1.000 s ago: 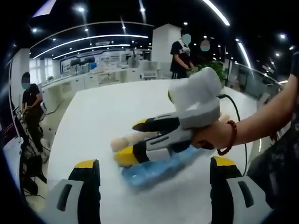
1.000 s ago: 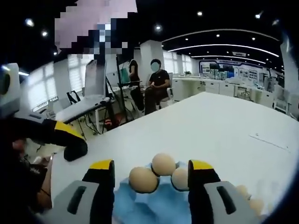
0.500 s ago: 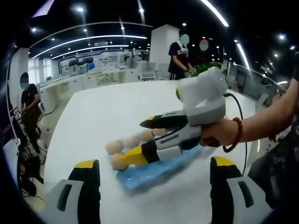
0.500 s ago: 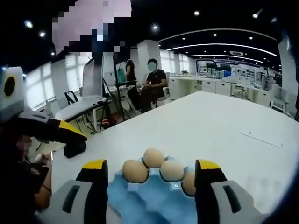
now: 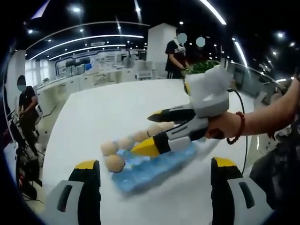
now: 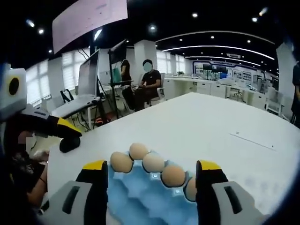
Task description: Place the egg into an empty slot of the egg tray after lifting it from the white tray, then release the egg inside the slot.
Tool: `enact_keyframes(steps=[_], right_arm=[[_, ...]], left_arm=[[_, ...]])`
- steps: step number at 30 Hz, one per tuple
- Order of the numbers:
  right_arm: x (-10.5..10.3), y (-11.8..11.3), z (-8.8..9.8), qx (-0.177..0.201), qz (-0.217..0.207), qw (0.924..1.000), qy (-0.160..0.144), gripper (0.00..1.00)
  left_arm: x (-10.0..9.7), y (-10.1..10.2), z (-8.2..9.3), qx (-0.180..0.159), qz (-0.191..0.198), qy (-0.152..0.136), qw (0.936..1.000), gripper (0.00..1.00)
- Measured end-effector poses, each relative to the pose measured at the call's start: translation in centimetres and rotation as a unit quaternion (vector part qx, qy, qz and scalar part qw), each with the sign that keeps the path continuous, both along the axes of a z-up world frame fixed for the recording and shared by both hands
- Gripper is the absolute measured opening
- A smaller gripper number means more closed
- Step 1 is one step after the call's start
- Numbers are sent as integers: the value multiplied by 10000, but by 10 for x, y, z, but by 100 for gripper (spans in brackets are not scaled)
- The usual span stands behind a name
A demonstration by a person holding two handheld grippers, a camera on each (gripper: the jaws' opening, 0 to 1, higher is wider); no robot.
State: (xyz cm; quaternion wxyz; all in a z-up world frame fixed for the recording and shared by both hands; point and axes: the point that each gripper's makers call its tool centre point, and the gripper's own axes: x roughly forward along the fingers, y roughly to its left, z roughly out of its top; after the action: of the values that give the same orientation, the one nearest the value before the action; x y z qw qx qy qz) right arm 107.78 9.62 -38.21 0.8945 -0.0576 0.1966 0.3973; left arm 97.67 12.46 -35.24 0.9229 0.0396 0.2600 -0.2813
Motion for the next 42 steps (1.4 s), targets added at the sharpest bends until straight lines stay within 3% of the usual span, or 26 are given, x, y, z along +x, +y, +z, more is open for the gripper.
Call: enact_keyframes(steps=[42], right_arm=[[9,-128,-23,-66,-1370,9901,285,77]], left_arm=[[5,-20,-6,61,-258,92,9996,100]])
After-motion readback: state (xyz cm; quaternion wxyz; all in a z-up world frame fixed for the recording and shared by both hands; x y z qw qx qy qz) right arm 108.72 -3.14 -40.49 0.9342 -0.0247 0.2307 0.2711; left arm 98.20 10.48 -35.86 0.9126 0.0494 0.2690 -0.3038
